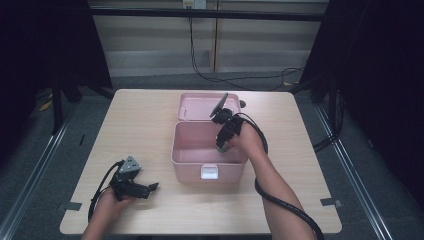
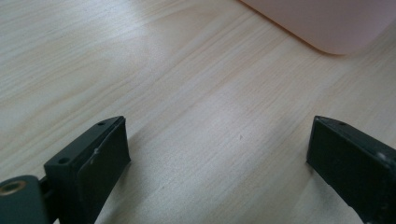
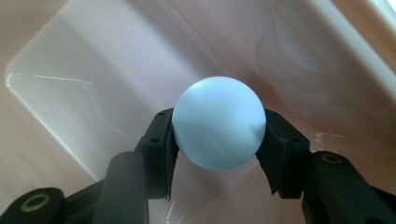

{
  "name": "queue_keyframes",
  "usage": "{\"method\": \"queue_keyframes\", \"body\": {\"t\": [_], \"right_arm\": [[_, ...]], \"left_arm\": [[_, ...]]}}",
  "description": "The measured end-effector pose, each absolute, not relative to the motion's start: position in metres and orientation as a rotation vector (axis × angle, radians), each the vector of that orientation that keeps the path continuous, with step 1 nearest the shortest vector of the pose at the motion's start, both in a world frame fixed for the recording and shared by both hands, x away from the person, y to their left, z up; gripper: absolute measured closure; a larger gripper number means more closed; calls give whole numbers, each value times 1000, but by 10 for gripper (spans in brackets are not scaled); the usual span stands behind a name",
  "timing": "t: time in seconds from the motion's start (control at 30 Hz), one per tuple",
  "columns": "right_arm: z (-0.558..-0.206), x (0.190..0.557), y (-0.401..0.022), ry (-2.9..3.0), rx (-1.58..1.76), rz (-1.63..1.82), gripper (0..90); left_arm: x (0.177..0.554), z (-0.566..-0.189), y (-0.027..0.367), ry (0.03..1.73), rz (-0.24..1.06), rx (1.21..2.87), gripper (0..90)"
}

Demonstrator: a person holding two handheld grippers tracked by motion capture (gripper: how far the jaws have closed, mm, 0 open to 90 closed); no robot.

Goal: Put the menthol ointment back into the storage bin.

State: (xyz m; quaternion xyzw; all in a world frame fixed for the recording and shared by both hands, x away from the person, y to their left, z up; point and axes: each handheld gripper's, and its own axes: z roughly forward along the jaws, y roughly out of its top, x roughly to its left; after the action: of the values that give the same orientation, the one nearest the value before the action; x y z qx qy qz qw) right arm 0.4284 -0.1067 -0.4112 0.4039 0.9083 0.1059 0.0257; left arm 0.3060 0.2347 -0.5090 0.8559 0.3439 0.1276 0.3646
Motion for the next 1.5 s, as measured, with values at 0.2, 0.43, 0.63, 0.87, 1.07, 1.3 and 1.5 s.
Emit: {"method": "queue_keyframes", "body": {"t": [0.2, 0.43, 0.63, 0.87, 1.07, 1.3, 1.5], "right_arm": [[-413, 429, -107, 2802, 1273, 328, 508], [-414, 429, -106, 2803, 1265, 310, 508], [-415, 430, -103, 2799, 1262, 282, 507], [-416, 432, -100, 2801, 1279, 255, 507], [-418, 432, -99, 2800, 1267, 234, 506], [-419, 432, -99, 2800, 1239, 222, 503], [-420, 432, -97, 2801, 1256, 193, 503]], "left_arm": [[306, -509, 235, 885, 327, 2200, 54], [306, -509, 235, 885, 326, 2200, 54], [306, -509, 235, 886, 326, 2199, 54], [306, -509, 235, 886, 318, 2194, 54], [306, -509, 235, 884, 325, 2197, 54], [306, -509, 235, 885, 320, 2195, 54], [306, -509, 235, 885, 327, 2199, 54]]}}
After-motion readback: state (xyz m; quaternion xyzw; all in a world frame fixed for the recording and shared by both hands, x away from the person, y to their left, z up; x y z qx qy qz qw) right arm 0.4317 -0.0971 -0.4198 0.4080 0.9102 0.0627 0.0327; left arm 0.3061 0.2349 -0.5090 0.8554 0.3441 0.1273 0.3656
